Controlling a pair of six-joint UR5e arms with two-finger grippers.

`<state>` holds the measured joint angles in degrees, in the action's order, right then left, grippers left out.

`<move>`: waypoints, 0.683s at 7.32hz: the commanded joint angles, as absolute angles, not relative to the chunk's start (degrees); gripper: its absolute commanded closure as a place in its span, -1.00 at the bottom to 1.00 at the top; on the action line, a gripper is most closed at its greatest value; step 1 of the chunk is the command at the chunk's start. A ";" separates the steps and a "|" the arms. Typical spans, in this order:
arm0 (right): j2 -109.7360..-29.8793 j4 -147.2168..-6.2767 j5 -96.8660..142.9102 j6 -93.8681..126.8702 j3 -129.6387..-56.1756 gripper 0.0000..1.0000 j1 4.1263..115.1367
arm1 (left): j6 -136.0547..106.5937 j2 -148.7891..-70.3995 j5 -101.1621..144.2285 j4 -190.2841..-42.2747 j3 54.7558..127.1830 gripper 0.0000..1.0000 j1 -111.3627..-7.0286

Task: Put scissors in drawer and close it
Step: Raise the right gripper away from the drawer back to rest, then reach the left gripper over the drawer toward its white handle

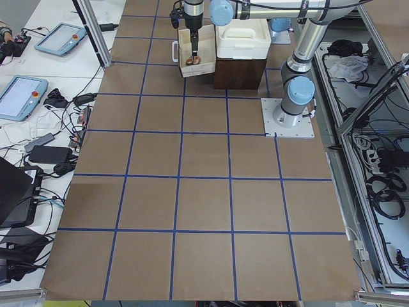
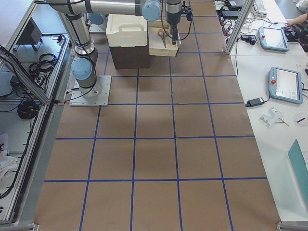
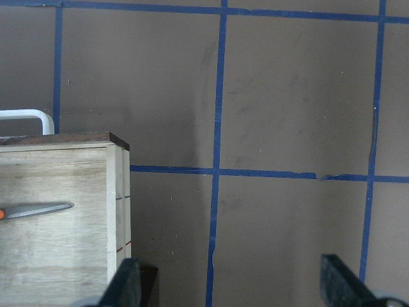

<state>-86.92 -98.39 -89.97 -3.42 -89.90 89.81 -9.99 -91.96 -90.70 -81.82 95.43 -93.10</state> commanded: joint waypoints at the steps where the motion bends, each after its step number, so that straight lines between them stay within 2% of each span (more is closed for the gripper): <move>1: -86.92 -98.26 -90.00 -3.43 -89.91 -1.00 89.74 | -16.07 -97.70 -90.70 -70.38 95.46 -1.00 -97.88; 2: -86.92 -98.17 -90.00 -3.43 -89.91 -1.00 89.74 | -17.91 -101.65 -90.79 -67.62 93.54 -1.00 -99.65; 5: -86.92 -97.56 -90.09 -3.43 -89.91 -1.00 89.74 | -27.47 -112.90 -90.88 -67.59 81.51 -1.00 -105.10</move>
